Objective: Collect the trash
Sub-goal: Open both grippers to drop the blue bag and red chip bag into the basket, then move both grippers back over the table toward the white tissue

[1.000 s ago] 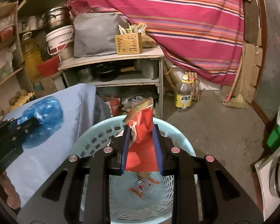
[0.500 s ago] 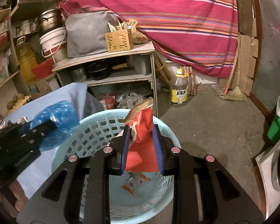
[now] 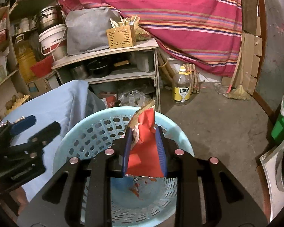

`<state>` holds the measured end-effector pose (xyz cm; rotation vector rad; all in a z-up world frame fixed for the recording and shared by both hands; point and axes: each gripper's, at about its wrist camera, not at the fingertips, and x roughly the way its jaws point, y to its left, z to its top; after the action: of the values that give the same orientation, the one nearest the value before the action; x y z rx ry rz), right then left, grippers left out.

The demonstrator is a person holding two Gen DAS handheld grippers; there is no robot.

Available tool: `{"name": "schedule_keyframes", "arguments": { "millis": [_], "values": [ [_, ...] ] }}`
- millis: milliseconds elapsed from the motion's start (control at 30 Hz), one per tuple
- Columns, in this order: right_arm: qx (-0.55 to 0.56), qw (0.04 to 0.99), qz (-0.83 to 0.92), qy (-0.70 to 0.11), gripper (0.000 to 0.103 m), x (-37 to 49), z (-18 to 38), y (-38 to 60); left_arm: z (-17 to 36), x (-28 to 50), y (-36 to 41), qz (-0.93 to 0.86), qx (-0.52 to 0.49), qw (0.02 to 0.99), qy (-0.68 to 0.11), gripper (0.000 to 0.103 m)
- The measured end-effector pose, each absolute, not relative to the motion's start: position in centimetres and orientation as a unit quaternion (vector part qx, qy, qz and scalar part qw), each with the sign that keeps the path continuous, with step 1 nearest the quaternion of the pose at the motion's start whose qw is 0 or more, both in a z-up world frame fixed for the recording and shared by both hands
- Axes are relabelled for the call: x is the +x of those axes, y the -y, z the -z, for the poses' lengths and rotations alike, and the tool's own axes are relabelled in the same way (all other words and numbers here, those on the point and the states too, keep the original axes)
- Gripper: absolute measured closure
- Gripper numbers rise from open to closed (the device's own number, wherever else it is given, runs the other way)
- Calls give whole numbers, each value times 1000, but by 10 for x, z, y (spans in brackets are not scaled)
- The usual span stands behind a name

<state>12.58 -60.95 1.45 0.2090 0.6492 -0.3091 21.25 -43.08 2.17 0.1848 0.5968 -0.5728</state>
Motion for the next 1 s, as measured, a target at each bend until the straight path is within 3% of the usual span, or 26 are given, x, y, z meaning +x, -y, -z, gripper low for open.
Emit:
{"name": "schedule_keyframes", "arguments": {
  "millis": [67, 367, 700, 1000],
  "values": [
    [105, 929, 152, -320, 46, 129, -13, 608, -23, 212, 423, 272, 90, 915, -285, 20],
    [109, 926, 167, -320, 9, 138, -12, 595, -31, 215, 384, 257, 84, 921, -280, 17],
    [97, 944, 115, -295, 5, 156, -31, 513, -36, 209, 257, 206, 82, 937, -268, 6],
    [45, 958, 57, -277, 4, 184, -33, 413, -37, 218, 108, 106, 53, 955, -270, 5]
  ]
}}
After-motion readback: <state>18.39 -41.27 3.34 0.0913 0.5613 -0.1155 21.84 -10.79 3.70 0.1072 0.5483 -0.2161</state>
